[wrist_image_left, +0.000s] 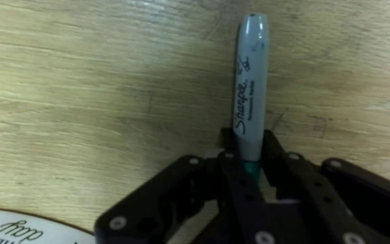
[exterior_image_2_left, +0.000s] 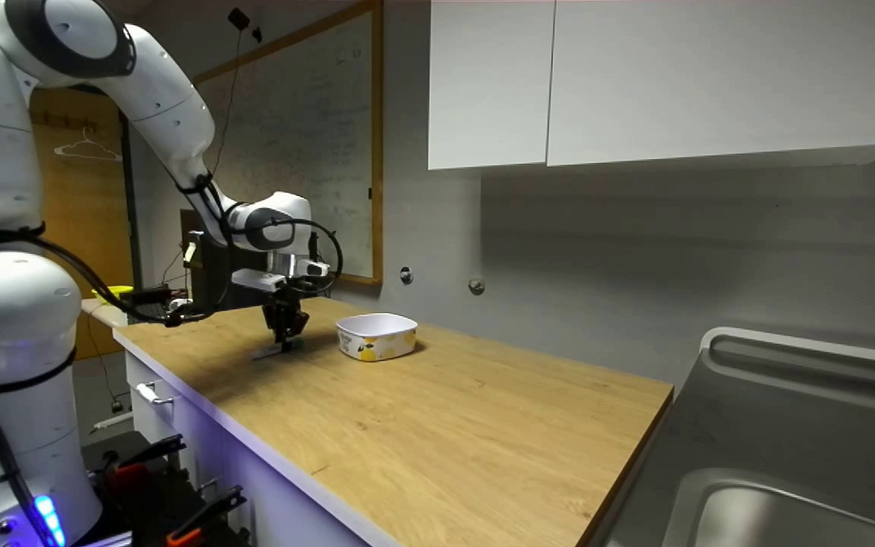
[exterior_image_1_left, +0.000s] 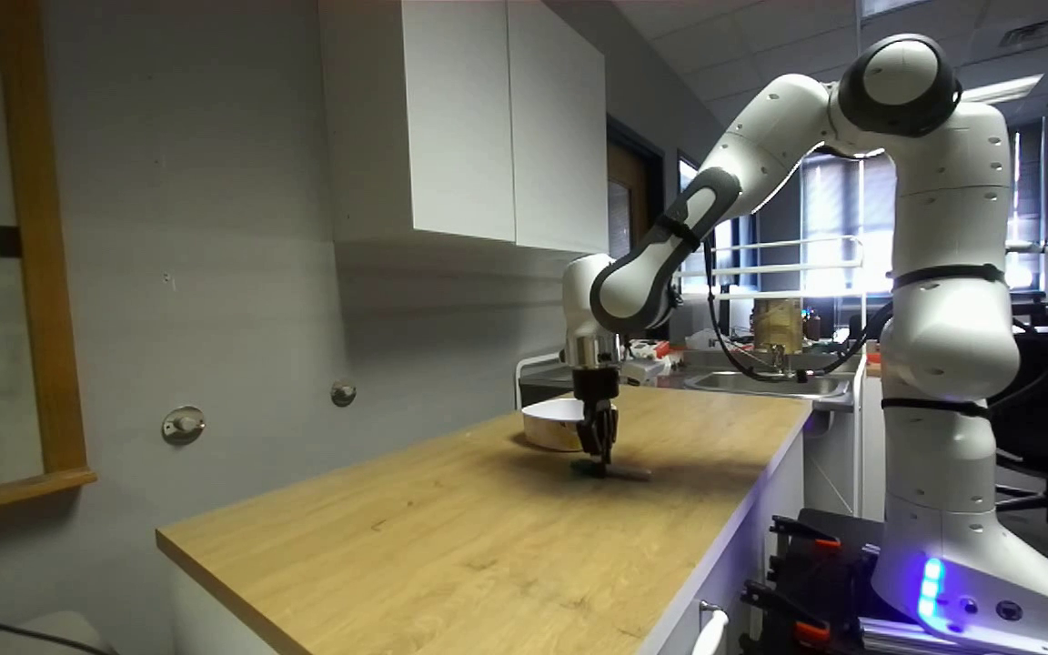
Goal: Put the marker in the bowl
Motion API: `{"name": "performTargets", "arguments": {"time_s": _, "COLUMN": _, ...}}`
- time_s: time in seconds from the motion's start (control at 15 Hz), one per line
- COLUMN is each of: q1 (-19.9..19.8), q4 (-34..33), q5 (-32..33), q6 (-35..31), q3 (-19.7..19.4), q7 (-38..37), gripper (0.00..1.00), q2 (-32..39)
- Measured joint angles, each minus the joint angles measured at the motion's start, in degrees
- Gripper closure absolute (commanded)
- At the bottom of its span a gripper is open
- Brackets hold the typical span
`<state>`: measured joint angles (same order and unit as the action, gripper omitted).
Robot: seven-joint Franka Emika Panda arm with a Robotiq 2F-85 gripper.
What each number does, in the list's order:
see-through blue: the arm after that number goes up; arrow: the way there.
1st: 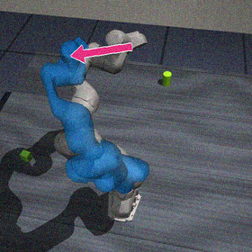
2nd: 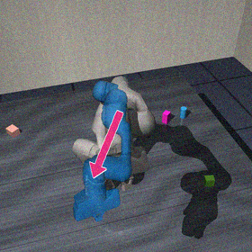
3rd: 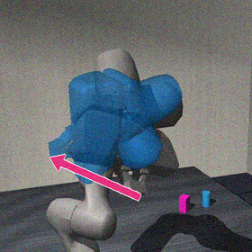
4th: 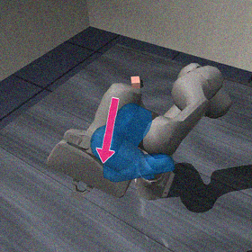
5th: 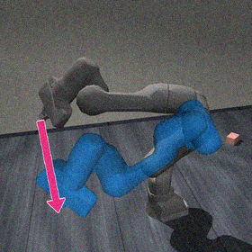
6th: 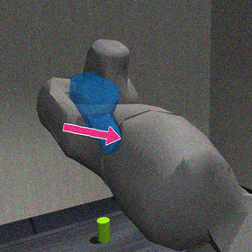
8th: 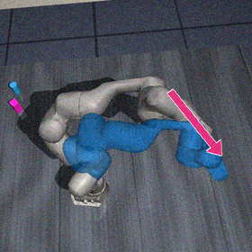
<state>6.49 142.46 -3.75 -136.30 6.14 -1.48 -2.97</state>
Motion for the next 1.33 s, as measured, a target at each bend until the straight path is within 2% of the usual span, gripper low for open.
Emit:
{"name": "performTargets", "arguments": {"time_s": 0.33, "q1": 1.49, "q4": -0.01, "q5": -0.40, "q6": 0.63, "q3": 1.39, "q7": -0.36, "gripper": 0.89, "q2": -1.51}}
{"name": "performTargets", "arguments": {"time_s": 0.73, "q1": 4.04, "q4": -1.06, "q5": -1.17, "q6": 2.92, "q3": 3.40, "q7": -0.46, "gripper": 0.89, "q2": -7.51}}
{"name": "performTargets", "arguments": {"time_s": 1.33, "q1": 3.55, "q4": -6.32, "q5": -1.18, "q6": 8.52, "q3": 2.16, "q7": -0.28, "gripper": 0.89, "q2": -13.67}}
